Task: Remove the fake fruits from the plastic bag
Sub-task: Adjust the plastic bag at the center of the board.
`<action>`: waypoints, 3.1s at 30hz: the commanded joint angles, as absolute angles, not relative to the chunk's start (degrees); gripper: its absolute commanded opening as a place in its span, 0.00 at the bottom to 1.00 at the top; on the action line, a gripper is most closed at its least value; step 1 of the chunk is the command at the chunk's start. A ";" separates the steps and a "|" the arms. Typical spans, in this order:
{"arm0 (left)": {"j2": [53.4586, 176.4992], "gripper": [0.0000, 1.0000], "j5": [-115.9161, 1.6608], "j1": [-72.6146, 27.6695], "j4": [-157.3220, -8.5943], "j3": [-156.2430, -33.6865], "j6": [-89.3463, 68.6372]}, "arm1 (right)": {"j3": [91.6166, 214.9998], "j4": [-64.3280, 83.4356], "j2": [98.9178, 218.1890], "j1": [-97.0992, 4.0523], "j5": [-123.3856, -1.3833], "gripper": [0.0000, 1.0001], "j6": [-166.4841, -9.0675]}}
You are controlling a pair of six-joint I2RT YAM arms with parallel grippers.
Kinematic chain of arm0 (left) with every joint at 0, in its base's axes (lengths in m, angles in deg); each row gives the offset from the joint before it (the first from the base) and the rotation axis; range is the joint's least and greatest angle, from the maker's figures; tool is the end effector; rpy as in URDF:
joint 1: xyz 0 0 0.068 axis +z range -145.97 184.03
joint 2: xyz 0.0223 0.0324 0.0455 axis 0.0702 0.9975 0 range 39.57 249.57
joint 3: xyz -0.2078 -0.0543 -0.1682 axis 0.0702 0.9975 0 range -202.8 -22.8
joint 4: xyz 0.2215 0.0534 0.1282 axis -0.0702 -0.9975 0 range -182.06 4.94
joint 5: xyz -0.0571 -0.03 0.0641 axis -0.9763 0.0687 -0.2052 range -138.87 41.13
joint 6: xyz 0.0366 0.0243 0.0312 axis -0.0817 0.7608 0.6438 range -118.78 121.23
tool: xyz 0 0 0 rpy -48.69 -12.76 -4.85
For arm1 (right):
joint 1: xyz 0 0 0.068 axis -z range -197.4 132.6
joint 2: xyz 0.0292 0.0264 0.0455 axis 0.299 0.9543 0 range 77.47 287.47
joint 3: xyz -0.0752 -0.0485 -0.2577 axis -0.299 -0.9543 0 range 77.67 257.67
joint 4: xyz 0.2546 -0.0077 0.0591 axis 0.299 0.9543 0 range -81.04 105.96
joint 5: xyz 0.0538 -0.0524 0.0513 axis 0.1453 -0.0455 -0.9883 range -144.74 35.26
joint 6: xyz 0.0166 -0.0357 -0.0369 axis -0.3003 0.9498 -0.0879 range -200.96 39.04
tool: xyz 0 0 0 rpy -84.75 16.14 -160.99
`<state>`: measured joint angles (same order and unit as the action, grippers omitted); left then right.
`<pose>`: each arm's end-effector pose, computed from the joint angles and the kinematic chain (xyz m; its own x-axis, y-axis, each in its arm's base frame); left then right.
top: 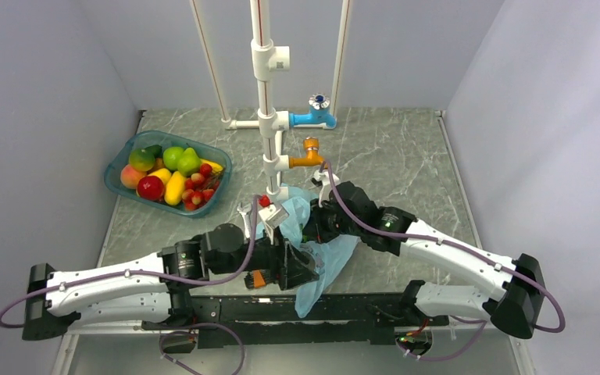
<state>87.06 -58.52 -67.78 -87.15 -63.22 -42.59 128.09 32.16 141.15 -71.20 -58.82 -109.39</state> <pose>0.0567 -0.1916 0.3203 -0.7200 0.0048 -0.6940 0.6788 0.2132 -0.7027 0.1416 0.1979 0.2871 -0.7079 -0.1633 -0.6872 -0.5706 0.7057 0.4200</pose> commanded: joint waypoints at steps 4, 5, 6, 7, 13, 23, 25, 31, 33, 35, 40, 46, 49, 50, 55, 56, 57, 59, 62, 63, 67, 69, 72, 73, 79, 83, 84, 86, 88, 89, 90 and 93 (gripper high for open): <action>90.49 0.82 -23.76 -70.42 -85.39 -58.06 -44.87 | 126.75 33.76 134.79 -75.24 -56.66 0.00 -114.18; 92.31 0.83 -21.51 -70.42 -90.39 -59.81 -47.04 | 126.13 35.18 133.67 -75.82 -55.51 0.01 -114.40; 94.35 0.83 -19.16 -70.42 -96.00 -61.93 -49.32 | 125.65 37.04 132.45 -76.37 -53.42 0.09 -114.63; 95.83 0.84 -17.50 -70.42 -99.38 -63.51 -50.49 | 125.27 39.54 131.33 -76.71 -50.20 0.17 -114.93; 94.61 0.81 -18.02 -70.42 -95.32 -61.80 -50.18 | 121.39 56.40 125.57 -78.73 -37.31 0.80 -125.65; 90.02 0.86 -19.43 -70.33 -90.83 -57.32 -53.77 | 106.35 42.40 113.11 -82.30 -48.57 1.00 -145.67; 91.49 0.87 -19.10 -70.24 -92.95 -58.75 -54.47 | 105.88 40.62 114.32 -83.08 -50.33 0.99 -144.86; 95.78 0.95 -18.38 -70.06 -97.88 -62.56 -55.73 | 111.33 57.67 123.56 -85.24 -40.89 0.57 -146.83; 96.24 0.98 -17.59 -70.07 -99.77 -63.35 -55.86 | 113.87 64.89 127.44 -86.55 -36.16 0.20 -149.43; 95.67 0.99 -15.60 -70.06 -102.67 -64.09 -56.12 | 116.88 71.34 130.49 -88.74 -31.25 0.04 -152.21; 93.33 0.97 -16.08 -70.06 -107.17 -65.50 -52.42 | 127.00 83.11 133.34 -97.20 -19.37 0.00 -157.81; 88.19 0.96 -29.72 -69.98 -107.38 -67.71 -38.97 | 133.93 80.61 137.50 -99.19 -17.09 0.00 -145.73; 85.07 0.92 -32.78 -69.98 -110.90 -70.41 -36.38 | 132.23 73.45 134.58 -99.39 -19.34 0.00 -138.84; 84.09 0.92 -32.94 -69.98 -111.76 -71.66 -35.97 | 131.24 70.63 132.54 -99.33 -20.43 0.00 -137.31; 82.33 0.95 -31.63 -69.98 -111.52 -75.85 -31.19 | 127.87 61.32 123.51 -99.32 -22.83 0.05 -134.74; 83.33 0.96 -31.17 -69.98 -111.96 -76.98 -30.12 | 127.52 60.87 122.25 -99.36 -22.88 0.07 -135.08; 84.89 0.96 -30.69 -69.98 -113.06 -78.26 -29.14 | 127.37 60.58 121.28 -99.36 -22.92 0.08 -135.11; 89.15 0.96 -30.01 -70.02 -114.82 -81.64 -25.80 | 127.97 61.25 120.25 -99.33 -22.68 0.09 -134.94; 97.58 0.99 -25.91 -70.06 -119.19 -86.49 -22.13 | 129.26 64.10 120.32 -99.31 -22.23 0.06 -133.78; 100.21 0.99 -23.83 -70.06 -120.38 -87.76 -21.82 | 129.57 64.67 120.48 -99.27 -22.31 0.05 -133.16; 108.04 0.99 -17.10 -70.11 -123.82 -91.80 -23.39 | 130.50 66.49 121.40 -99.29 -23.19 0.00 -131.05; 110.66 0.98 -13.56 -70.15 -125.97 -92.95 -25.76 | 130.43 67.92 121.57 -99.29 -23.61 0.00 -131.63; 113.43 0.74 -9.01 -70.07 -130.58 -94.03 -32.00 | 131.01 71.37 121.74 -99.31 -24.86 0.00 -134.87; 113.71 0.63 -8.48 -70.07 -131.87 -94.23 -34.38 | 131.55 73.52 121.81 -99.31 -25.39 0.03 -136.84; 109.39 0.17 -17.25 -70.07 -118.72 -86.86 -35.91 | 127.97 78.58 116.68 -99.29 -33.02 0.91 -153.14; 106.37 0.05 -19.82 -70.06 -113.72 -83.63 -38.11 | 119.30 73.64 109.40 -99.31 -37.54 1.00 -164.35; 106.03 0.03 -19.69 -69.99 -113.70 -83.52 -38.79 | 116.69 71.10 107.67 -99.31 -38.12 1.00 -166.22; 105.78 0.01 -20.51 -69.90 -112.93 -83.34 -39.33 | 112.04 64.57 104.45 -99.31 -39.02 1.00 -169.23; 106.10 0.00 -21.98 -69.89 -111.58 -83.27 -39.32 | 107.85 55.74 102.35 -99.32 -40.69 1.00 -170.32; 106.43 0.00 -22.65 -69.89 -111.25 -83.26 -39.36 | 106.08 51.17 101.94 -99.29 -41.85 1.00 -170.25; 106.92 0.00 -23.17 -69.89 -111.21 -83.37 -39.60 | 104.89 47.38 102.19 -99.26 -42.46 1.00 -169.74; 108.37 0.00 -24.16 -69.90 -111.18 -83.39 -40.07 | 104.66 40.81 104.67 -99.31 -43.18 1.00 -167.43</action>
